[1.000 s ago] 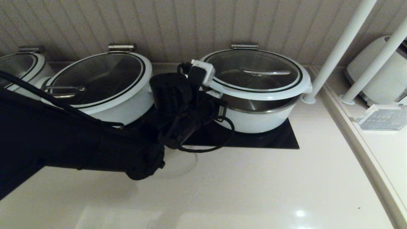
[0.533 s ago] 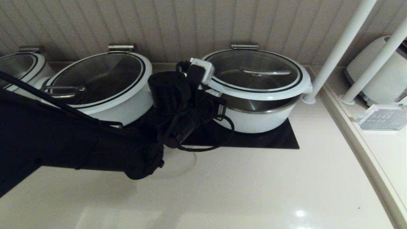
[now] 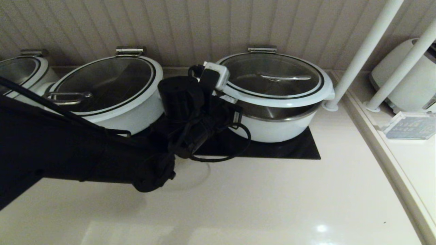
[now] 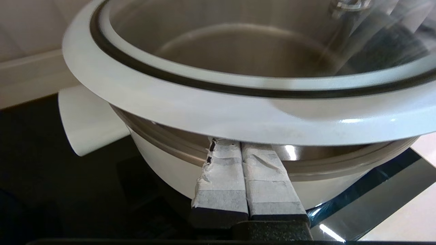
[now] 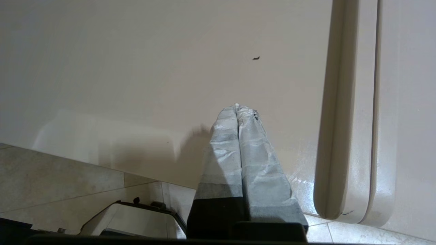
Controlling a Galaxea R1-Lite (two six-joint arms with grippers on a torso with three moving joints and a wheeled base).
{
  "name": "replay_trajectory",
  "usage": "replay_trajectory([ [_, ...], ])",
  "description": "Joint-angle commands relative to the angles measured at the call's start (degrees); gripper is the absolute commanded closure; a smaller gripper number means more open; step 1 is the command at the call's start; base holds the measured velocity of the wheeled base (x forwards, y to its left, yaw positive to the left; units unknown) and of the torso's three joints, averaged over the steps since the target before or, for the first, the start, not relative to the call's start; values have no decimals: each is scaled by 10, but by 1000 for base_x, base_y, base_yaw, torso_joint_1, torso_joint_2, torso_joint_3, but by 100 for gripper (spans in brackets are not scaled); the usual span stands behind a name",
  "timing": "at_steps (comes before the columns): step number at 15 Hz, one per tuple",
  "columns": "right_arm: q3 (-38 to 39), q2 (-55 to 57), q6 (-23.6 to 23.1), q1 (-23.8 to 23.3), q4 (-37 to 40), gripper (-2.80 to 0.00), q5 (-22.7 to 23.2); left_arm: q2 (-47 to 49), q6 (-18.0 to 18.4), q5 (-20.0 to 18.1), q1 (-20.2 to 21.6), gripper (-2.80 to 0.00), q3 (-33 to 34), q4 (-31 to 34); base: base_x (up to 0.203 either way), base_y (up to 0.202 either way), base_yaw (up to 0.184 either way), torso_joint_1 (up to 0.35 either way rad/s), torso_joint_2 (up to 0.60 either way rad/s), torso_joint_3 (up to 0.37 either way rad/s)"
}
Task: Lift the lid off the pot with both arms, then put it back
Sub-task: Open the pot lid completely
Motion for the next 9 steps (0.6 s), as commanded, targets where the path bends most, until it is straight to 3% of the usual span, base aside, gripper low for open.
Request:
replay_trajectory([
  [1, 0, 2, 0, 0, 0, 0, 0, 9, 1, 1, -1, 0, -2, -4, 0, 0, 0, 0, 0, 0],
  [9, 0, 5, 0, 6, 0, 0, 0, 23, 1, 1, -1, 0, -24, -4, 0, 0, 0, 0, 0, 0],
])
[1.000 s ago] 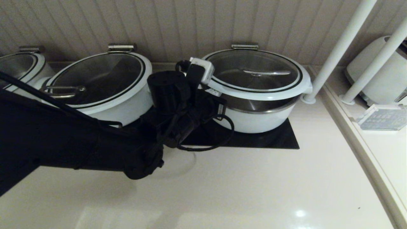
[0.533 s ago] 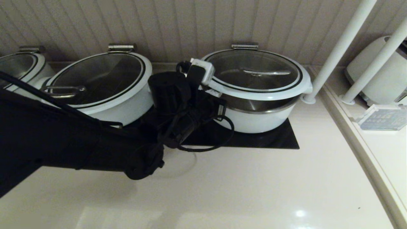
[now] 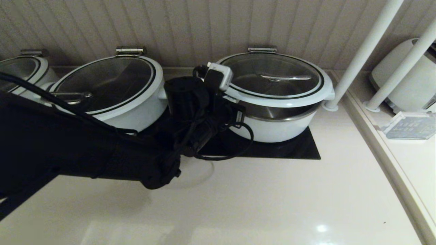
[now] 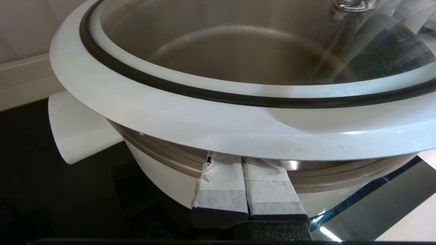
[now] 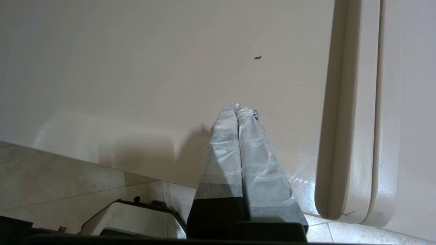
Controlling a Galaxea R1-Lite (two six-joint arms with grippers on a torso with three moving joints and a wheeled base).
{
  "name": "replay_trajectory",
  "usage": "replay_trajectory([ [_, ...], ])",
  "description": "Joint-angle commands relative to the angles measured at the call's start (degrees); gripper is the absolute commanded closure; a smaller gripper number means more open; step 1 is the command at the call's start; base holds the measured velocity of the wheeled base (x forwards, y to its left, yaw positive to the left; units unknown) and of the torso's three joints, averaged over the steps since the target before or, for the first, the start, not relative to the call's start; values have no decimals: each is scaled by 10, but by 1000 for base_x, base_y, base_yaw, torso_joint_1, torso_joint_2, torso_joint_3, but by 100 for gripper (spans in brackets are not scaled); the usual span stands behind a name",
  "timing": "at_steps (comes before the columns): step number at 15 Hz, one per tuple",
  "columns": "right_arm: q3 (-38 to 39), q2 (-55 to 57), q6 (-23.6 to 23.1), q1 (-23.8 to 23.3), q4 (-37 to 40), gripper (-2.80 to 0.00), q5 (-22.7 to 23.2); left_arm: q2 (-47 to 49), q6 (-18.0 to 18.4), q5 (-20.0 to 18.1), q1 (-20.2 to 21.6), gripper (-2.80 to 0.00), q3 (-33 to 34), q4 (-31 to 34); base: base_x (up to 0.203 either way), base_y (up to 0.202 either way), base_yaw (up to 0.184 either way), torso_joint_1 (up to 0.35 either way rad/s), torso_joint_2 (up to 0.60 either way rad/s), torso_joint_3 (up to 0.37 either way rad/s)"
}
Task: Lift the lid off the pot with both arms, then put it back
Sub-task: Open the pot lid completely
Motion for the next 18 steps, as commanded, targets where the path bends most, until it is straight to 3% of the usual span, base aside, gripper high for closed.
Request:
replay_trajectory([
  [1, 0, 1, 0, 5, 0, 0, 0, 6, 0, 1, 1, 0, -2, -3, 0, 0, 0, 0, 0, 0],
  [16, 0, 1, 0, -7, 0, 0, 0, 11, -1, 1, -2, 0, -22, -3, 0, 0, 0, 0, 0, 0],
  [18, 0, 2, 0, -27, 0, 0, 0, 12, 0, 1, -2, 0, -22, -3, 0, 0, 0, 0, 0, 0],
])
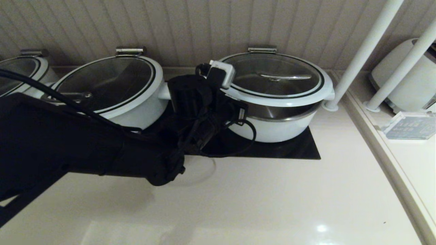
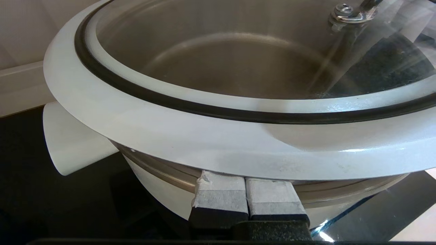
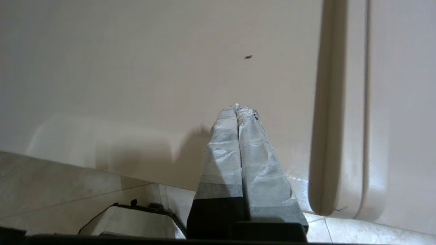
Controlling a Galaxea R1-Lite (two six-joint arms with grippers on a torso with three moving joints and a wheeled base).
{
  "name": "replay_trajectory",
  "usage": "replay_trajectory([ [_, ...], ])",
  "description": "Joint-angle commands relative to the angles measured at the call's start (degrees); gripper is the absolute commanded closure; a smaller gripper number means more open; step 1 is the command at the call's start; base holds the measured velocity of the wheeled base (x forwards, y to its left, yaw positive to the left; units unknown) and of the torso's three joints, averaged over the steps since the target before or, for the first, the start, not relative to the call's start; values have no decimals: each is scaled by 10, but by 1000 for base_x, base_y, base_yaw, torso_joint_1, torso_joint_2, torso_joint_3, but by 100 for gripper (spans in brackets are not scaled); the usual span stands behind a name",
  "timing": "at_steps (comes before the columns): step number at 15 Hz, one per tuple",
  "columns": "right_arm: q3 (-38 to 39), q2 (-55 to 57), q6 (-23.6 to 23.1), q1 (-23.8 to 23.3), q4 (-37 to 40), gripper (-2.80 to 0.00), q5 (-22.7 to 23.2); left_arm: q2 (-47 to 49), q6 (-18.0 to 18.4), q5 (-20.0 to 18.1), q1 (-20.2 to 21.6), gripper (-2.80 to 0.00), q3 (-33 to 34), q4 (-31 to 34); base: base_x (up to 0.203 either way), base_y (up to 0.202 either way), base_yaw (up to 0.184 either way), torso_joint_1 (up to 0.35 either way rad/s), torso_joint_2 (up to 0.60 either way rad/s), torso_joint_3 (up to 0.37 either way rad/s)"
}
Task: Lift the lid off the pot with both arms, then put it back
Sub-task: Open the pot lid completely
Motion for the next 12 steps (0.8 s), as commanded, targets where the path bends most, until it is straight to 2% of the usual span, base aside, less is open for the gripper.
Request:
replay_trajectory([
  [1, 0, 1, 0, -23, 0, 0, 0, 1, 0, 1, 0, 0, 0, -3, 0, 0, 0, 0, 0, 0],
  [8, 0, -36, 0, -51, 0, 0, 0, 10, -1, 0, 0, 0, -5, -3, 0, 0, 0, 0, 0, 0],
  [12, 0, -134, 0, -63, 0, 0, 0, 10, -2, 0, 1, 0, -7, -2, 0, 0, 0, 0, 0, 0],
])
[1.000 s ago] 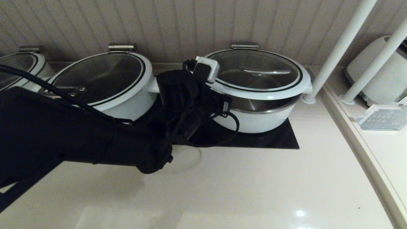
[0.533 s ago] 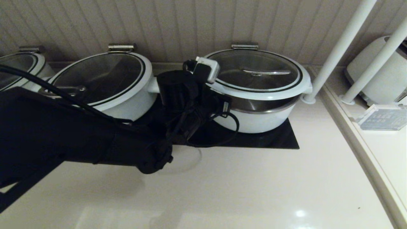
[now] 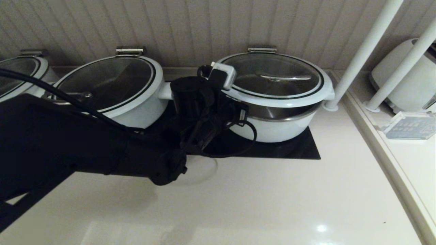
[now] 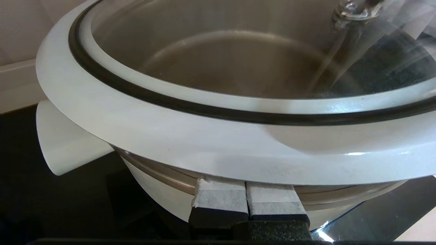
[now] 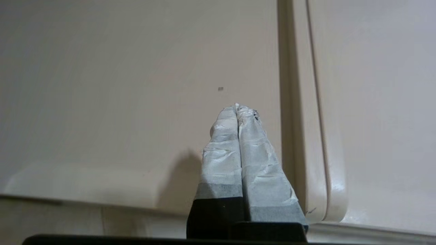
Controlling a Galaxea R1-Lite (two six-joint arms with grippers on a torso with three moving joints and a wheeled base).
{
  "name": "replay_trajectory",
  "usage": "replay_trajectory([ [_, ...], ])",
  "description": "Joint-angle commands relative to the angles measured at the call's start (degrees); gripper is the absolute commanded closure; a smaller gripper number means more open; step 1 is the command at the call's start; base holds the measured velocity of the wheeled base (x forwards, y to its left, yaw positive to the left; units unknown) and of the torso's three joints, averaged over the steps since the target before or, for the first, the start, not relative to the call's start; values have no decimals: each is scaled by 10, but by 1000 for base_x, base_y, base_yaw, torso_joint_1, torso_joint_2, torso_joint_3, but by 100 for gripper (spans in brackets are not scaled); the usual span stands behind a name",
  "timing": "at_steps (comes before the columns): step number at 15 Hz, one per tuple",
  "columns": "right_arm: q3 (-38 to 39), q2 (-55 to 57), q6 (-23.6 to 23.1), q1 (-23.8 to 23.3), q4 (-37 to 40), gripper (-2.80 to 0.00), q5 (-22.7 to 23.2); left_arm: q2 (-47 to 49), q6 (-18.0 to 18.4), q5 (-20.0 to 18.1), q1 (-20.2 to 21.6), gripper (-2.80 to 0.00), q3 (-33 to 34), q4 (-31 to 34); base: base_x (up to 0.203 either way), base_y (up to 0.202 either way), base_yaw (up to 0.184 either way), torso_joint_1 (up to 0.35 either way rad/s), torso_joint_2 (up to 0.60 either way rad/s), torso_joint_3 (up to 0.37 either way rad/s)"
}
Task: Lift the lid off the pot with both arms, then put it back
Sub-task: Open the pot lid completely
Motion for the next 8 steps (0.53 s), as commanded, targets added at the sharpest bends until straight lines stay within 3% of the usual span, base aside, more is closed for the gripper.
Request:
replay_trajectory([
  [1, 0, -66, 1, -3, 0, 0, 0, 0, 0, 1, 1, 0, -1, -2, 0, 0, 0, 0, 0, 0],
  [8, 0, -69, 1, -4, 0, 0, -1, -7, 0, 1, 4, 0, -15, -2, 0, 0, 0, 0, 0, 0],
])
